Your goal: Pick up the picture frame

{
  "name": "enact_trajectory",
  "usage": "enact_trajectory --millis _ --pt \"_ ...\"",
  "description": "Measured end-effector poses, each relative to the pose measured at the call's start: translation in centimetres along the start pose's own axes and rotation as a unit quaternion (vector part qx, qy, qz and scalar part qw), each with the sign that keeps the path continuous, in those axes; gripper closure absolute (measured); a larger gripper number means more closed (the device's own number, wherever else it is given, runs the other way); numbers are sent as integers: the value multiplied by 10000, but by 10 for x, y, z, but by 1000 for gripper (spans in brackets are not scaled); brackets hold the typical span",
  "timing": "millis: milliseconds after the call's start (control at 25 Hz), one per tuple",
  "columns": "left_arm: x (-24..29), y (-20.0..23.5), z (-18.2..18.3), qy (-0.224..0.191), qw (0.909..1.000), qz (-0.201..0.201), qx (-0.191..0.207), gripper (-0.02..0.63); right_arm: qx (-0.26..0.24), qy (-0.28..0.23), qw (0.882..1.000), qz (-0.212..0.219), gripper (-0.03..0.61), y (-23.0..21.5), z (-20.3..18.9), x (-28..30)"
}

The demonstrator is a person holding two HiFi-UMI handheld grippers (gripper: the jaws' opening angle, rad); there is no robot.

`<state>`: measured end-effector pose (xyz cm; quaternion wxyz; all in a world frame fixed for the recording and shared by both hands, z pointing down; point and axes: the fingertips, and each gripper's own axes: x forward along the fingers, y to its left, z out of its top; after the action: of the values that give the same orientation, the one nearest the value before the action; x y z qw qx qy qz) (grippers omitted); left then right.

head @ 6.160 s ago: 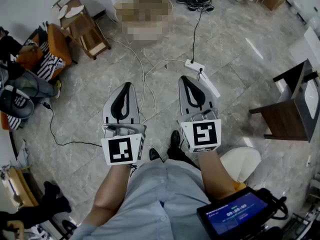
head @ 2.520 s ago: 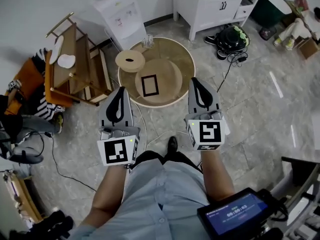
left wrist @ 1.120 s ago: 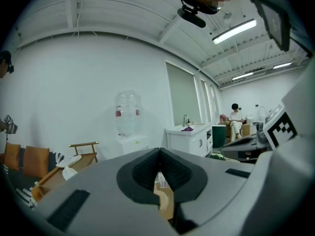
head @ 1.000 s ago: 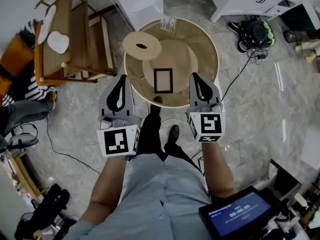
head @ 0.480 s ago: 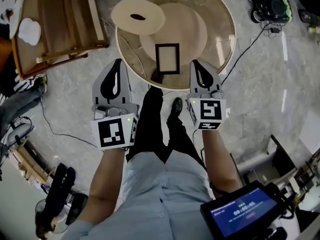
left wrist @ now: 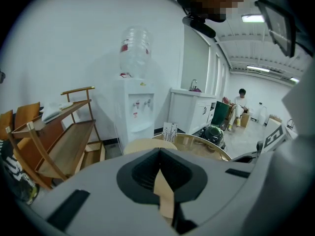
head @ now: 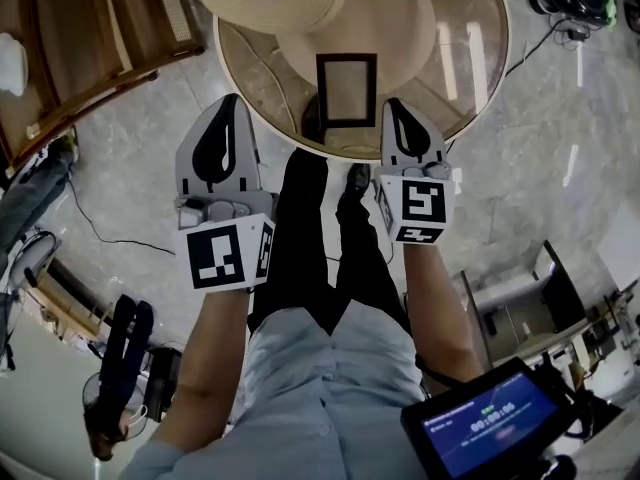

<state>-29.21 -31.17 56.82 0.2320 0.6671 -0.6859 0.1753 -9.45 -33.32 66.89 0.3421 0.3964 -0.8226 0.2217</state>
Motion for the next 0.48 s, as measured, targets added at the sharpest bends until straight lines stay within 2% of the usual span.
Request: enact_trajectory --millis 480 --pt "28 9 -52 417 9989 -25 -223 603 247 466 9986 68 481 -1 -58 45"
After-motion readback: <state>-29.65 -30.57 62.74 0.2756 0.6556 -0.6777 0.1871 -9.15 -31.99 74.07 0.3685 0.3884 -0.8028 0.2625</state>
